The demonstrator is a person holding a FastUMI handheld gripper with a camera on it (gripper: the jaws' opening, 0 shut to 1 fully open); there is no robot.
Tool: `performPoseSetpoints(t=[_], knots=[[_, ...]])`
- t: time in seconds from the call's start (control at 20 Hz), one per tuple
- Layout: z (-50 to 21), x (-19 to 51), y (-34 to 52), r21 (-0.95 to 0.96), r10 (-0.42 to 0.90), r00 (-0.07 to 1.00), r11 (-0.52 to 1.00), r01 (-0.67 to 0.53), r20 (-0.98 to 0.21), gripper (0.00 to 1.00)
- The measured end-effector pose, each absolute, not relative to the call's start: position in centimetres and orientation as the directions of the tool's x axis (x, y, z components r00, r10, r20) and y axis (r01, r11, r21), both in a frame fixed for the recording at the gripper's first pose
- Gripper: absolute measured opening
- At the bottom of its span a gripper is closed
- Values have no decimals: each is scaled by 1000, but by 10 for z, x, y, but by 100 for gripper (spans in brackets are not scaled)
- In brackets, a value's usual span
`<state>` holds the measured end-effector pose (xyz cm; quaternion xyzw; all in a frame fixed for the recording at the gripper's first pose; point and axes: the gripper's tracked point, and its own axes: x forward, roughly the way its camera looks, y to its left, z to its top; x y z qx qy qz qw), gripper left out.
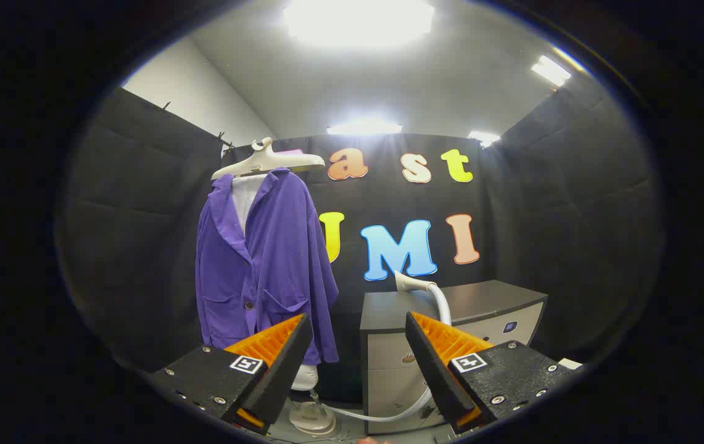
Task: Iron the clothes twice with a garment steamer, once on the left side and once on the right side.
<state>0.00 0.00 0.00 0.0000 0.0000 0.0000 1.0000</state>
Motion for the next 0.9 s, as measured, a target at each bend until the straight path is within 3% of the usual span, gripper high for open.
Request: performPoseSetpoints(t=[0.9], knots=[[-11,1,-5,-10,-21,999,1000,21,-35,94]])
